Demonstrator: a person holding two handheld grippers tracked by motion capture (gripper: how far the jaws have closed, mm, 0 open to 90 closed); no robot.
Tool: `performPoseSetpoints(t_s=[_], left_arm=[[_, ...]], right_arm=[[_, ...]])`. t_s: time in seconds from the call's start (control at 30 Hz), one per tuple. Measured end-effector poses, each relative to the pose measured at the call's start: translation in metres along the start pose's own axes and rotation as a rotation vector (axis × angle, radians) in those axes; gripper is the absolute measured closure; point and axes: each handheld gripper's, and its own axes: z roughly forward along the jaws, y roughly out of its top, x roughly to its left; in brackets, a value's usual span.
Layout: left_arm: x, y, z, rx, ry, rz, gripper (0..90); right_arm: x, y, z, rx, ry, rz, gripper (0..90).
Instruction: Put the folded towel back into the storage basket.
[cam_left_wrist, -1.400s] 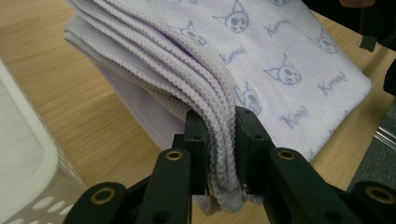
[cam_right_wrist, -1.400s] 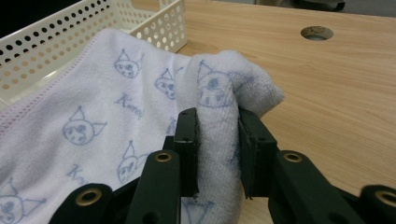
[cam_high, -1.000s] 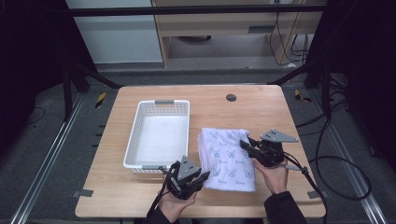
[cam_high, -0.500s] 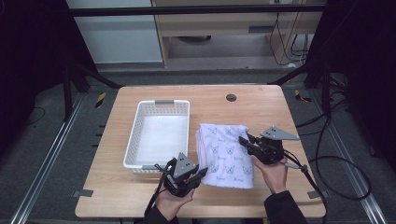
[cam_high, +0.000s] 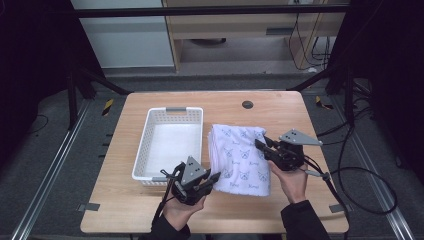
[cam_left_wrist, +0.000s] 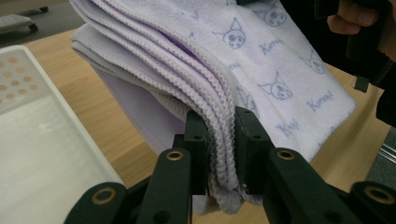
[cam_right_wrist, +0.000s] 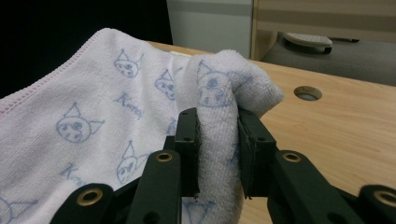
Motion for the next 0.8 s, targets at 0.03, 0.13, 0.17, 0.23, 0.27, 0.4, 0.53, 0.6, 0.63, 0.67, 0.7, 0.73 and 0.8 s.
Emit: performPoseSetpoints(t_s=[0.03, 0.13, 0.17, 0.23, 0.27, 0.4, 0.53, 0.6, 0.63, 0.67, 0.7, 0.73, 0.8], left_arm=[[0.000, 0.001, -0.001, -0.004, 0.003, 0.000, 76.1], [0.003, 0.005, -0.004, -0.013, 0.010, 0.005, 76.2], [0.004, 0.005, -0.005, -0.016, 0.013, 0.004, 76.2], [0.006, 0.007, -0.008, -0.023, 0.017, 0.002, 76.2], [0.007, 0.008, -0.009, -0.024, 0.019, 0.001, 76.2], [0.012, 0.010, -0.014, -0.036, 0.027, -0.004, 76.2], [0.016, 0.012, -0.018, -0.049, 0.033, -0.011, 76.2], [0.018, 0.013, -0.020, -0.054, 0.037, -0.007, 76.2], [0.019, 0.014, -0.021, -0.056, 0.039, -0.009, 76.2], [0.021, 0.014, -0.022, -0.060, 0.042, -0.010, 76.2], [0.022, 0.015, -0.023, -0.061, 0.045, -0.012, 76.2], [0.023, 0.015, -0.025, -0.063, 0.046, -0.011, 76.2], [0.025, 0.016, -0.027, -0.069, 0.049, -0.015, 76.2]], right_arm=[[0.001, 0.002, 0.000, -0.004, -0.002, -0.002, 72.2], [0.004, 0.009, 0.001, -0.014, -0.005, -0.009, 72.2], [0.004, 0.011, 0.001, -0.016, -0.007, -0.012, 72.2], [0.006, 0.015, 0.003, -0.024, -0.005, -0.013, 72.2], [0.007, 0.016, 0.003, -0.024, -0.005, -0.015, 72.2], [0.011, 0.023, 0.006, -0.031, -0.006, -0.030, 72.2], [0.014, 0.028, 0.008, -0.038, -0.004, -0.031, 72.3], [0.016, 0.031, 0.009, -0.039, -0.006, -0.033, 72.3], [0.017, 0.033, 0.009, -0.042, -0.005, -0.037, 72.3], [0.017, 0.034, 0.010, -0.043, -0.003, -0.035, 72.3], [0.018, 0.036, 0.010, -0.045, -0.005, -0.038, 72.3], [0.019, 0.038, 0.011, -0.045, -0.005, -0.039, 72.3], [0.021, 0.041, 0.012, -0.048, -0.003, -0.045, 72.3]])
